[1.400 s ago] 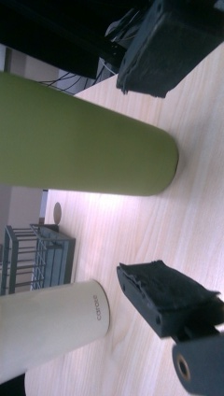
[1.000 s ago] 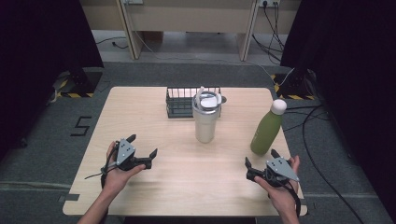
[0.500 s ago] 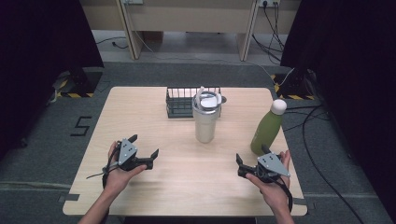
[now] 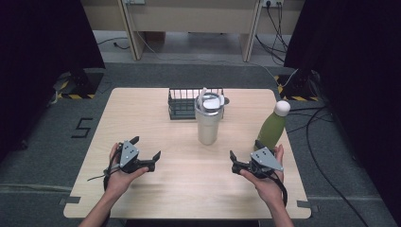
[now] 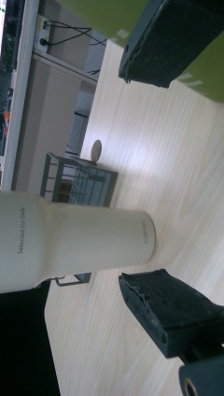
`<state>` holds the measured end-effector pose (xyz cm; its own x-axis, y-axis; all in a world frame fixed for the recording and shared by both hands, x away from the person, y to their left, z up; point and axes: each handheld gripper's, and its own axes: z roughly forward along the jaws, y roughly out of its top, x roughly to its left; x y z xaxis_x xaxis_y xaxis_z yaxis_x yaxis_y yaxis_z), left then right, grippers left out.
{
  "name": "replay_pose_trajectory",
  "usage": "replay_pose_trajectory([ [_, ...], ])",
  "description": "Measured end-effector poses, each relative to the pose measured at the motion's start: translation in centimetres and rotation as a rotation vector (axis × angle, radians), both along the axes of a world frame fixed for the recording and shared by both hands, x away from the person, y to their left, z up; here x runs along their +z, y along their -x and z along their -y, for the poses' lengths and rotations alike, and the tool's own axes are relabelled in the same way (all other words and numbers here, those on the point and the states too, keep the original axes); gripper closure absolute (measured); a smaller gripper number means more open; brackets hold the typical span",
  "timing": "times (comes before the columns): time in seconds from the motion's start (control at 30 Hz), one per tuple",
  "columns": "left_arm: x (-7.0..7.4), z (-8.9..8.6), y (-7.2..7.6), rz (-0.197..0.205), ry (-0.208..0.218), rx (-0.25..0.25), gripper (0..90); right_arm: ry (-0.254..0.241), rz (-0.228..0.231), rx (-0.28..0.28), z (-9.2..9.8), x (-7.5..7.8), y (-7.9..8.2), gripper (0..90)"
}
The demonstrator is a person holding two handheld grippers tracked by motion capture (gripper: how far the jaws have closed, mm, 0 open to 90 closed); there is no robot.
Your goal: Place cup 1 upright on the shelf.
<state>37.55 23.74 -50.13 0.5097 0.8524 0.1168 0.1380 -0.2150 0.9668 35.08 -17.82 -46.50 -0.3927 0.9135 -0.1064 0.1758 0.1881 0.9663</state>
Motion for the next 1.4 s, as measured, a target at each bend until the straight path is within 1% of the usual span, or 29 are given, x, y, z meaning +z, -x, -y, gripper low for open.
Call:
replay_pose_trajectory([
  [0.13,0.0,0.0,0.0,0.000,-0.001,0.000,0.0,0.001,-0.002,0.015,-0.7,0.1,-0.6,3.7],
  [0.27,0.0,0.0,0.0,0.000,0.001,0.001,0.0,0.002,0.000,0.039,-1.9,0.4,-1.4,3.7],
  [0.3,0.1,0.0,0.0,0.001,0.001,0.000,0.0,0.002,0.000,0.039,-1.9,0.4,-1.4,3.7],
  [0.37,0.1,0.0,0.1,0.001,-0.001,0.002,0.0,0.005,0.002,0.051,-2.6,0.5,-2.1,3.6],
  [0.43,0.0,0.0,0.0,0.000,0.002,-0.004,0.0,0.004,-0.002,0.056,-2.9,0.5,-2.4,3.7],
  [0.5,0.0,0.1,0.1,0.001,0.000,-0.005,0.0,0.005,-0.017,0.071,-3.6,0.3,-3.2,3.6],
  [0.6,0.0,0.1,0.0,0.001,-0.002,-0.007,0.0,0.005,-0.020,0.078,-4.1,0.2,-3.7,3.5],
  [0.63,0.0,0.1,0.0,0.000,-0.002,-0.008,0.0,0.006,-0.027,0.087,-4.6,0.1,-4.4,3.2],
  [0.73,0.0,0.2,0.0,-0.003,-0.006,-0.005,0.0,0.010,-0.038,0.092,-5.1,-0.1,-5.2,3.2],
  [0.87,-0.2,0.2,0.0,-0.007,-0.006,-0.007,0.0,0.011,-0.041,0.102,-5.9,-0.1,-6.4,3.0],
  [0.9,-0.2,0.2,0.0,-0.008,-0.005,-0.007,0.0,0.011,-0.041,0.102,-5.9,-0.1,-6.4,3.0],
  [1.0,-0.2,0.1,0.0,-0.008,-0.003,-0.004,0.0,0.008,-0.053,0.107,-6.7,-0.4,-7.7,3.0],
  [1.07,-0.2,0.1,0.0,-0.010,-0.003,-0.004,0.0,0.011,-0.054,0.110,-7.0,-0.5,-8.0,3.0],
  [1.1,-0.2,0.1,0.0,-0.011,-0.003,-0.004,0.0,0.015,-0.060,0.113,-7.5,-0.7,-8.6,2.9],
  [1.17,-0.3,0.1,0.0,-0.013,-0.003,-0.006,0.0,0.017,-0.059,0.115,-7.6,-0.8,-8.9,2.9],
  [1.27,-0.3,0.0,-0.1,-0.014,-0.001,-0.007,0.0,0.019,-0.062,0.112,-8.1,-1.0,-10.1,2.9],
  [1.3,-0.3,0.0,-0.1,-0.014,-0.002,-0.007,0.0,0.019,-0.062,0.112,-8.1,-1.0,-10.1,2.9],
  [1.33,-0.4,0.0,-0.1,-0.015,-0.002,-0.008,0.0,0.014,-0.061,0.109,-8.4,-1.0,-10.6,2.9],
  [1.37,-0.4,0.0,-0.1,-0.016,-0.002,-0.008,0.0,0.014,-0.061,0.109,-8.4,-1.0,-10.6,2.9],
  [1.4,-0.4,0.0,-0.1,-0.018,-0.002,-0.008,0.0,0.017,-0.061,0.113,-8.6,-1.0,-11.1,2.7],
])
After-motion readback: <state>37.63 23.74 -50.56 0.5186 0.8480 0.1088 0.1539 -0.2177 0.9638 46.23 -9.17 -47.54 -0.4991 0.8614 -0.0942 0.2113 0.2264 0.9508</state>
